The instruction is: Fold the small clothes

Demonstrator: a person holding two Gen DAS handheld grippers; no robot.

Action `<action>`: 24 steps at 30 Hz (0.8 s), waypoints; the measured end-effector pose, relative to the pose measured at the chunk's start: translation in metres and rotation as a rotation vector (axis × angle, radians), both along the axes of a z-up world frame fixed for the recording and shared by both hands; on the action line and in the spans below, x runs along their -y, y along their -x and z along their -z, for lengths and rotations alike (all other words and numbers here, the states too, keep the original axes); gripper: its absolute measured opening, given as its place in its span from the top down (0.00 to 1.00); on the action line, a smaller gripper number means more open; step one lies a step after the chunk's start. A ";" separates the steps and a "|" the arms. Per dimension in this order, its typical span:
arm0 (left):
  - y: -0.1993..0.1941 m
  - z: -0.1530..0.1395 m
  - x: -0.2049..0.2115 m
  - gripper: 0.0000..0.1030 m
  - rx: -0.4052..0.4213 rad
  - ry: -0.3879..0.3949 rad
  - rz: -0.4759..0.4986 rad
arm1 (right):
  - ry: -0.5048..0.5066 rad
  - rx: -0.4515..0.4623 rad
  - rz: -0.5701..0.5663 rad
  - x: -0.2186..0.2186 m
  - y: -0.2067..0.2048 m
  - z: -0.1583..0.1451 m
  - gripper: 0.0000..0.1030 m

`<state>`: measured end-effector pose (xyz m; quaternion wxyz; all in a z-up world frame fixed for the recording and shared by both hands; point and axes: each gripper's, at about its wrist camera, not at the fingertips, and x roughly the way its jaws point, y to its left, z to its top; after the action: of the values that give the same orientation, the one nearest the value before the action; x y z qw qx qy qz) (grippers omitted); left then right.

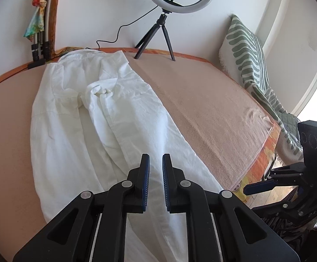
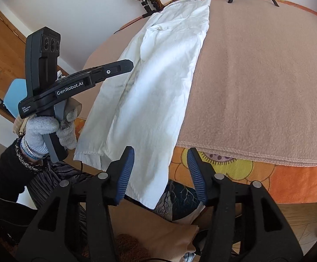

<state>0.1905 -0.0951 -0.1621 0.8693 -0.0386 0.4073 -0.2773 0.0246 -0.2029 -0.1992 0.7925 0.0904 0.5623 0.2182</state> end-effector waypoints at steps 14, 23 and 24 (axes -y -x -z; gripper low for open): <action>-0.023 0.016 0.024 0.90 0.007 -0.090 0.048 | -0.044 -0.145 0.043 0.014 -0.007 0.022 0.93; -0.018 0.034 0.028 0.90 -0.017 -0.205 0.047 | 0.076 0.015 0.003 0.022 -0.003 -0.030 0.91; -0.016 0.028 0.024 0.90 -0.010 -0.180 0.038 | 0.088 0.056 0.005 0.021 -0.008 -0.040 0.92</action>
<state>0.2064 -0.1190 -0.1900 0.8618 0.0459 0.4355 -0.2560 0.0323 -0.2243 -0.1596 0.8116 0.0506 0.5489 0.1936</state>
